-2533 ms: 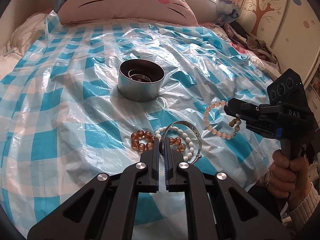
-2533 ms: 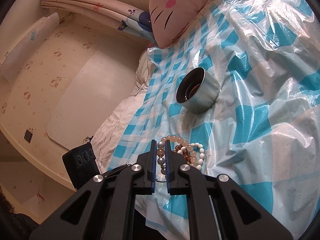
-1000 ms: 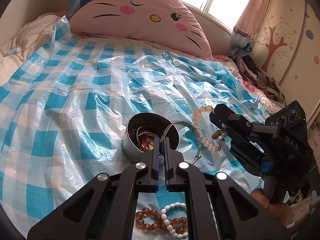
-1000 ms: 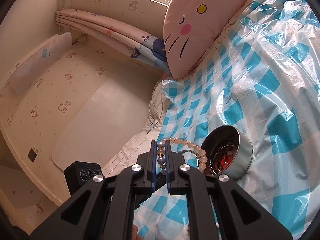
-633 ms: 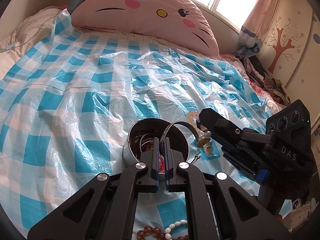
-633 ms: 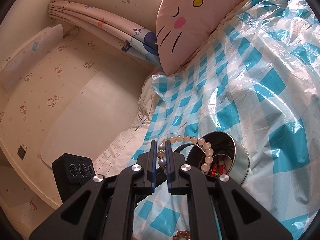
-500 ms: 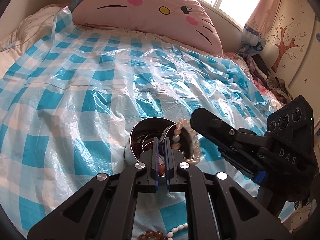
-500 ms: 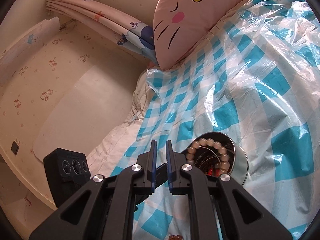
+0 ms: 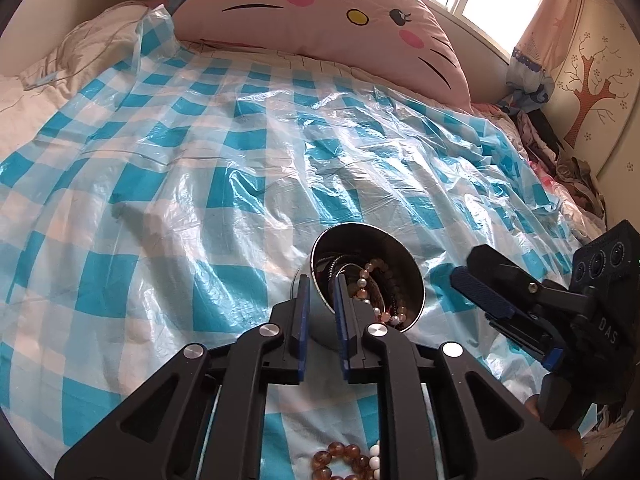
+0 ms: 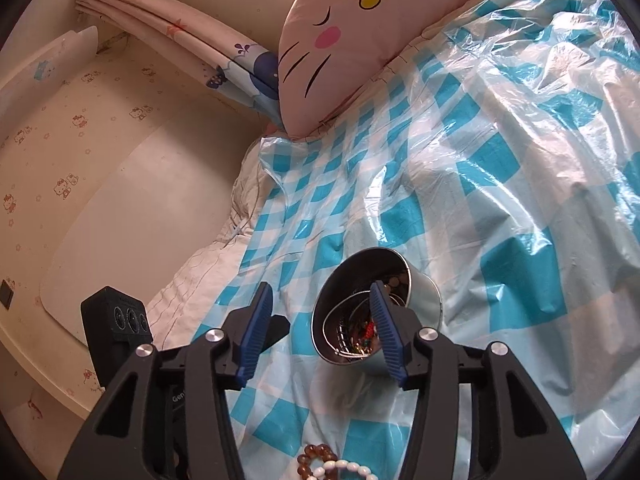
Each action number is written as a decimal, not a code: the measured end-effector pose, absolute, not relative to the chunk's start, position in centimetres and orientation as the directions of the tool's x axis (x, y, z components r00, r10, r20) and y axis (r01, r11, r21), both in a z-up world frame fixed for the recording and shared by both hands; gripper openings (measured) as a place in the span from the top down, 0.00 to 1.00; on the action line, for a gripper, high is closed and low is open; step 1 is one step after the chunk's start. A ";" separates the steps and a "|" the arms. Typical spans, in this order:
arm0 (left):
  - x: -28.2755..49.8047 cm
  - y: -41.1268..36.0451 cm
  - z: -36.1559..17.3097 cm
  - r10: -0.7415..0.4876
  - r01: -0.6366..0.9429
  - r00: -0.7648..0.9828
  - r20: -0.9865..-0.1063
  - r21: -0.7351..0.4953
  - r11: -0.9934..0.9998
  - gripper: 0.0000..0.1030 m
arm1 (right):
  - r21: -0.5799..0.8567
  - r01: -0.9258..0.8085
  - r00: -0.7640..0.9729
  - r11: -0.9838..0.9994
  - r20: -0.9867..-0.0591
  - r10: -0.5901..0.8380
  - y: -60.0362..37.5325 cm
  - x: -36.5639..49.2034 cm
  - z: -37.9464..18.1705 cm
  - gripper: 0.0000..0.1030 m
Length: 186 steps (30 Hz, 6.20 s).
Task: Organize jewelry
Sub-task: 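Open the right tool over the tin while the left tool releases its bangle inside, then grasp the amber bead bracelet with the left tool while the right tool grasps the white bead bracelet, then carry the amber and white bead bracelets over the tin with both tools, then open the left tool over the tin while the right tool drops the white bracelet in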
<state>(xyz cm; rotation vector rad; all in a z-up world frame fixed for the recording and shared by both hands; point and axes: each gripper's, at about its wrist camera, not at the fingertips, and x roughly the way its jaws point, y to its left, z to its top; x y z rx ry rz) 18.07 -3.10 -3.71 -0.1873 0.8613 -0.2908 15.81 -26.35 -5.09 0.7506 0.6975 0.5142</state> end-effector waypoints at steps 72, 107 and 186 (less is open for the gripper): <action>11.8 -2.4 -3.5 -0.557 0.436 0.354 -0.751 -0.395 0.809 0.90 | 0.770 -0.051 0.540 0.636 -0.514 0.666 -27.9 8.1 -7.9 0.92; 8.2 -4.7 1.5 -0.321 0.343 0.714 -0.622 -0.088 0.935 0.90 | 0.913 -0.206 0.617 0.353 -0.159 0.771 -28.7 6.0 -5.9 0.92; 20.7 -0.6 -1.8 -0.274 0.021 0.667 -0.693 -0.350 0.936 0.47 | 0.777 -0.169 0.644 0.606 -0.378 0.665 -26.0 16.7 -2.1 0.92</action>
